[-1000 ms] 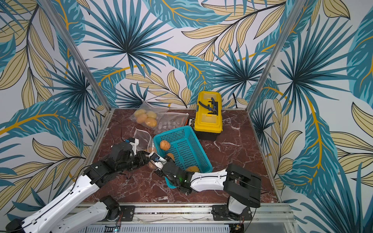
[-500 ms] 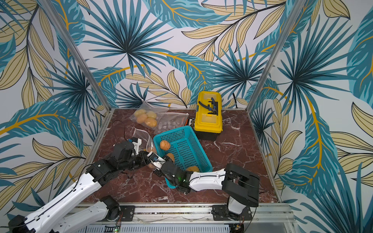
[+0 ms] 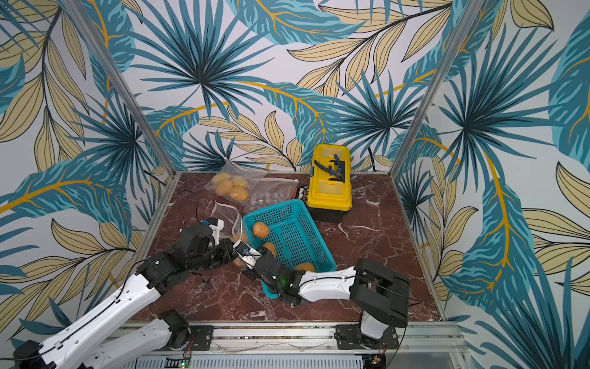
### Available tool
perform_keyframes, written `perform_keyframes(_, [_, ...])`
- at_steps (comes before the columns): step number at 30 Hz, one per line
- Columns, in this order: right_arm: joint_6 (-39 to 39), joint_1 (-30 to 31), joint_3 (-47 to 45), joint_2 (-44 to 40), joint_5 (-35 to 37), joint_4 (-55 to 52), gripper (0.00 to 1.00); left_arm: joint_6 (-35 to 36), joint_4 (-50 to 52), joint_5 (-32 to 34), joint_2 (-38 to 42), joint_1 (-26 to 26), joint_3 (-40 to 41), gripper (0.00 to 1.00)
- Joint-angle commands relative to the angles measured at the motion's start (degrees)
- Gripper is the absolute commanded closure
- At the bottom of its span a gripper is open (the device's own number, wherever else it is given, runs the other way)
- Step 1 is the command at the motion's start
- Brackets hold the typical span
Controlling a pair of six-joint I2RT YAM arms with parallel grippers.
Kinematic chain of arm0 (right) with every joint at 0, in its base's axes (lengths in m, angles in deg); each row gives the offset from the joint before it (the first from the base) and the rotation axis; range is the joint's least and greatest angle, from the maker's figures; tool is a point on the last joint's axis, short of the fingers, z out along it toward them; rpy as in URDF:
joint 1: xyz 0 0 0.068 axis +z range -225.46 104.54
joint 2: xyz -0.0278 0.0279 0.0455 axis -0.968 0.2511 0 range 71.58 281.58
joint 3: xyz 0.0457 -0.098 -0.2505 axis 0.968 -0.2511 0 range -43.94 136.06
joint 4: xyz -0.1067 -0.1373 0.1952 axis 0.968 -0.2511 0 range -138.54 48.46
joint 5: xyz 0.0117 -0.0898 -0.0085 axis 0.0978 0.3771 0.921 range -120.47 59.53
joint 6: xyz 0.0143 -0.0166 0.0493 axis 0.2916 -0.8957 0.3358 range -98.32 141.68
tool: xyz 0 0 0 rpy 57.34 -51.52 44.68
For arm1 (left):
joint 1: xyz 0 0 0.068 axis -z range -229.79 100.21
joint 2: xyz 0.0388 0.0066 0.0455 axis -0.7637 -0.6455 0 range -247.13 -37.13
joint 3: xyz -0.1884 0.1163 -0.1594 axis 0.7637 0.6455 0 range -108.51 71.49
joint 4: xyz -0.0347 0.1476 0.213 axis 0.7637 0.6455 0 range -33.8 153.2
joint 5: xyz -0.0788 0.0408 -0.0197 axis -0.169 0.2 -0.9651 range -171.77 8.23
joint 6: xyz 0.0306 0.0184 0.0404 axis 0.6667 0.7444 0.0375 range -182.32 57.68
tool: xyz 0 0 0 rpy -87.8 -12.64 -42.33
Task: Put the potatoes into a zipper bag and zip it
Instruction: Zip the zipper on the zipper food storage bag.
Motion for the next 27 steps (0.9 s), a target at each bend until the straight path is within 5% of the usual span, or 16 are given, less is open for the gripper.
perform_keyframes(1, [1.8,0.7,-2.2,-3.2,-5.0,2.0,1.0,0.2,0.6,8.3,-0.1,-0.6,-1.0,0.89])
perform_keyframes(10, [4.1,1.2,-6.4,-8.3,-9.6,2.3,1.0,0.1,0.8,16.1,-0.5,-1.3,-1.5,0.9])
perform_keyframes(27, [5.7,2.7,-12.2,-16.4,-9.1,0.6,1.0,1.8,0.7,14.8,-7.3,-13.8,-4.9,0.97])
